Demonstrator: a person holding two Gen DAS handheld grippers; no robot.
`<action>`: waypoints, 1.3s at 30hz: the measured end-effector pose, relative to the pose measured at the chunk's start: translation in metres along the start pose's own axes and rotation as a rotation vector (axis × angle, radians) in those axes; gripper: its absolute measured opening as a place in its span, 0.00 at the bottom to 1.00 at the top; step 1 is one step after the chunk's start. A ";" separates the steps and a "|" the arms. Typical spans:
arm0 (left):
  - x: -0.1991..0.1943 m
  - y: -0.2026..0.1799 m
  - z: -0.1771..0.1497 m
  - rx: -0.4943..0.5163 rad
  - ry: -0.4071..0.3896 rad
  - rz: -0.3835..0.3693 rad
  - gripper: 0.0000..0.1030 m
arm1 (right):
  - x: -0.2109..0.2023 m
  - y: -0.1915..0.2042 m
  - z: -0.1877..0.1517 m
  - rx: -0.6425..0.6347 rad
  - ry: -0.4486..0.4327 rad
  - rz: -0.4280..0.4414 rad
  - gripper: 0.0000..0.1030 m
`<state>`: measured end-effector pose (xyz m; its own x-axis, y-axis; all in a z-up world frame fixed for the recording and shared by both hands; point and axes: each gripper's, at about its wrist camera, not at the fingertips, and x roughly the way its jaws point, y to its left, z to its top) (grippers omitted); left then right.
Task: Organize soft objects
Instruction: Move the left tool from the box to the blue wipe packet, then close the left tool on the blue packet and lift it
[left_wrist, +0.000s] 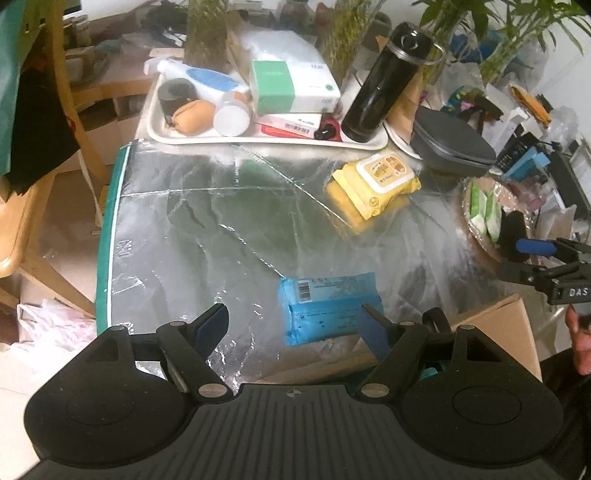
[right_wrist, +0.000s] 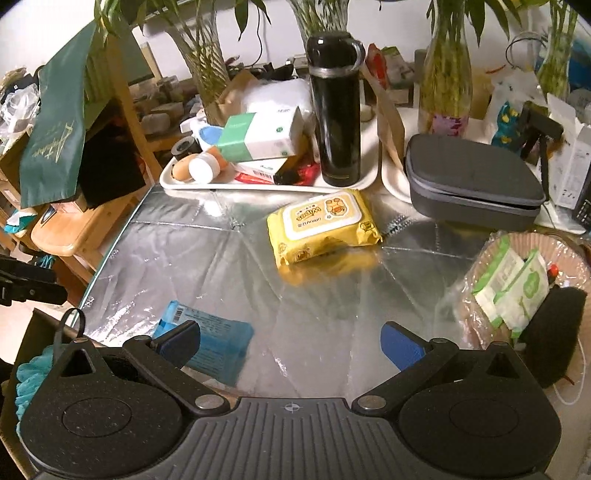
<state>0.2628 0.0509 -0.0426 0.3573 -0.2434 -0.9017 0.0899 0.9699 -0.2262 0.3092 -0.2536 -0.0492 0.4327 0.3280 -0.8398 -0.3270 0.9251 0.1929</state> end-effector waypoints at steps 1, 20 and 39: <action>0.002 -0.001 0.001 0.017 0.008 -0.005 0.74 | 0.002 -0.001 0.000 0.000 0.002 0.002 1.00; 0.078 -0.019 0.053 0.409 0.115 -0.173 0.74 | 0.030 -0.020 0.010 -0.013 0.019 -0.023 1.00; 0.164 -0.043 0.032 0.837 0.242 -0.299 0.73 | 0.047 -0.032 0.021 -0.002 0.021 -0.066 1.00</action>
<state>0.3472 -0.0304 -0.1686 0.0150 -0.3863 -0.9223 0.8240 0.5272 -0.2074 0.3574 -0.2642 -0.0843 0.4354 0.2620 -0.8613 -0.3001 0.9442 0.1355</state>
